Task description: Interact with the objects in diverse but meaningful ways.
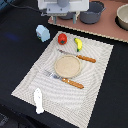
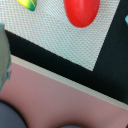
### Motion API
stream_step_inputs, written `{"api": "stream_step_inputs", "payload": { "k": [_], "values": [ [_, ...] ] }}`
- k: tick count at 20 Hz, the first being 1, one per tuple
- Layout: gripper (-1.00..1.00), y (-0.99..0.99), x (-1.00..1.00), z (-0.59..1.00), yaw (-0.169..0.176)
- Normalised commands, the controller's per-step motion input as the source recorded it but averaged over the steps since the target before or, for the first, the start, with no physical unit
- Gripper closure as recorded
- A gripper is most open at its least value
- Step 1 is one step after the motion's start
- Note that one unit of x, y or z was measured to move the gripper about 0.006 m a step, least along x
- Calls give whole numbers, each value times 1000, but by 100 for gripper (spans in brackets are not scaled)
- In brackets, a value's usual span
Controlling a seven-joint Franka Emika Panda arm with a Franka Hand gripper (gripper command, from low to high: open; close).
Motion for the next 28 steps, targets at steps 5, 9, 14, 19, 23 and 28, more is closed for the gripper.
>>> {"api": "stream_step_inputs", "payload": {
  "k": [5, 9, 14, 19, 23, 28],
  "values": [
    [-100, -54, -353, 178, 0],
    [-100, -64, -414, 64, -16],
    [-100, -123, -510, 0, -27],
    [-100, -134, -507, 21, -49],
    [-100, -120, -459, 14, -50],
    [-100, -19, -365, -7, -15]
  ]
}}
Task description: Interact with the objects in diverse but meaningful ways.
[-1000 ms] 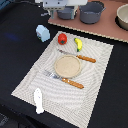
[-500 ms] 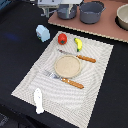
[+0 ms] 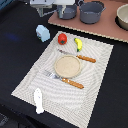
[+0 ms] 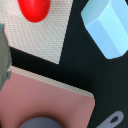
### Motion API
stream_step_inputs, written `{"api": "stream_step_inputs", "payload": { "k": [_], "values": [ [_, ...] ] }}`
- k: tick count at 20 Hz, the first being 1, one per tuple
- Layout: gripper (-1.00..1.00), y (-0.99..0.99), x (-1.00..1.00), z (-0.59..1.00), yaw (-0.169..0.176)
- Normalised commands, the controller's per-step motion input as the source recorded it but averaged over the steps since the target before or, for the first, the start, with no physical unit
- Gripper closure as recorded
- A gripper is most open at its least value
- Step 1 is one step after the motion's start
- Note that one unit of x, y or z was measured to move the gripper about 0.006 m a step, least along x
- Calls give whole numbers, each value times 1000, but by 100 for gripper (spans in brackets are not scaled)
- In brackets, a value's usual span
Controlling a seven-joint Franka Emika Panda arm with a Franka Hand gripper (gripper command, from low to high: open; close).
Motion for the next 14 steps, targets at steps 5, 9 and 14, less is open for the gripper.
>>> {"api": "stream_step_inputs", "payload": {
  "k": [5, 9, 14],
  "values": [
    [-100, 0, -375, -124, 14],
    [-100, 0, -328, -166, 125],
    [-100, -67, -329, -110, 37]
  ]
}}
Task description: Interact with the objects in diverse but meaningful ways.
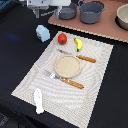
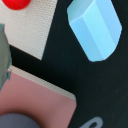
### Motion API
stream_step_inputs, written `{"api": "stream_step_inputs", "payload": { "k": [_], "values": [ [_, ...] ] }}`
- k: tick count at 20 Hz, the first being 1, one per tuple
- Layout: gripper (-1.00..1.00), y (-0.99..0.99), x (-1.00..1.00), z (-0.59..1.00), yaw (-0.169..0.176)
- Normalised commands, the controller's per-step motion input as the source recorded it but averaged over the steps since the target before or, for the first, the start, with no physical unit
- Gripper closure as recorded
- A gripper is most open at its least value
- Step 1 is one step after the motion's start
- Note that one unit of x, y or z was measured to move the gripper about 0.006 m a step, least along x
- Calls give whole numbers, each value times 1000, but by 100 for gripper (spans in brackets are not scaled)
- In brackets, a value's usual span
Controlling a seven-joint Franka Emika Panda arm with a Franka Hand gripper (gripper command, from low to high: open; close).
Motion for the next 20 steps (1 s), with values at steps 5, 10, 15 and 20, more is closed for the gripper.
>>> {"api": "stream_step_inputs", "payload": {
  "k": [5, 10, 15, 20],
  "values": [
    [-100, -146, -290, -73, -136],
    [-100, -107, -306, -165, -251],
    [-100, -30, -393, -236, -226],
    [-100, 0, -336, -240, -147]
  ]
}}
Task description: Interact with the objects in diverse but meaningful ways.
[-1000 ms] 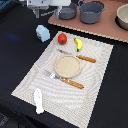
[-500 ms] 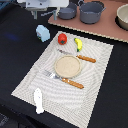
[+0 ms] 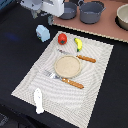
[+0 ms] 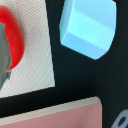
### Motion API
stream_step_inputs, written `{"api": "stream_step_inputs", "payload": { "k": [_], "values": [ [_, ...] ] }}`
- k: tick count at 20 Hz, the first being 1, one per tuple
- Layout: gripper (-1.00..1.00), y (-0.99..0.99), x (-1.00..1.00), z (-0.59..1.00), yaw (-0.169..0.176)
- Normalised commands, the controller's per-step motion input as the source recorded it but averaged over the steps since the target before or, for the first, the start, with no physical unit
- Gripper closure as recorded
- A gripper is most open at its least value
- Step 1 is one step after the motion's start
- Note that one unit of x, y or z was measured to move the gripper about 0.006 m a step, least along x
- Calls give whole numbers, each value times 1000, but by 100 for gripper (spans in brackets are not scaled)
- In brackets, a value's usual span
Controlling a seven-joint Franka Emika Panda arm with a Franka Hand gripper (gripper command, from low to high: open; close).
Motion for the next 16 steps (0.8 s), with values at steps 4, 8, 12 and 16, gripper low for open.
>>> {"api": "stream_step_inputs", "payload": {
  "k": [4, 8, 12, 16],
  "values": [
    [-100, -36, -271, -281, -196],
    [-100, -28, -237, -255, -274],
    [-100, -13, -191, -209, -285],
    [-100, 0, -151, -146, -305]
  ]
}}
